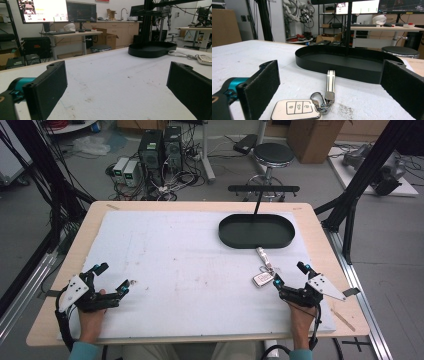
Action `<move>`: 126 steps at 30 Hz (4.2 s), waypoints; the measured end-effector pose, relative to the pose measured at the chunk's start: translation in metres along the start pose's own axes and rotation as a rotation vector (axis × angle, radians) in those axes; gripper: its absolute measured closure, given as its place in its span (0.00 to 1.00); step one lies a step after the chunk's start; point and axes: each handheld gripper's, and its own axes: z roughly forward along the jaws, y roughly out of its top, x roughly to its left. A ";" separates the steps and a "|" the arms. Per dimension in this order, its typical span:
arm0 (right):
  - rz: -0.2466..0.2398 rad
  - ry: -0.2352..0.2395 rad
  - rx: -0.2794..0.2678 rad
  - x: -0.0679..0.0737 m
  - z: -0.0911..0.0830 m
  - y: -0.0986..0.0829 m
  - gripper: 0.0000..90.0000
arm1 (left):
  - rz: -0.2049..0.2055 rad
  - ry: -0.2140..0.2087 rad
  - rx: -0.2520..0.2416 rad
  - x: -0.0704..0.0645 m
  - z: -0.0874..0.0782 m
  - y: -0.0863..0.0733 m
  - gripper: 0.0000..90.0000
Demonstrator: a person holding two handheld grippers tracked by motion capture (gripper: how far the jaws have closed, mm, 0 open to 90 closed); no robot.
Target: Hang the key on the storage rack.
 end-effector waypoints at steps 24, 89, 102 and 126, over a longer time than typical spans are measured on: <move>0.012 -0.024 0.002 -0.001 0.001 0.001 0.03 | -0.001 -0.001 0.004 0.001 0.000 0.000 0.04; 0.006 0.067 0.838 -0.051 0.095 0.095 0.06 | -0.010 -0.001 0.005 0.001 0.000 0.000 0.04; 0.035 0.040 0.968 -0.048 0.119 0.082 0.15 | -0.013 0.000 0.004 0.001 0.000 0.000 0.04; 0.087 -0.014 1.122 -0.026 0.147 0.067 0.45 | -0.015 0.000 0.005 0.002 0.000 0.000 0.04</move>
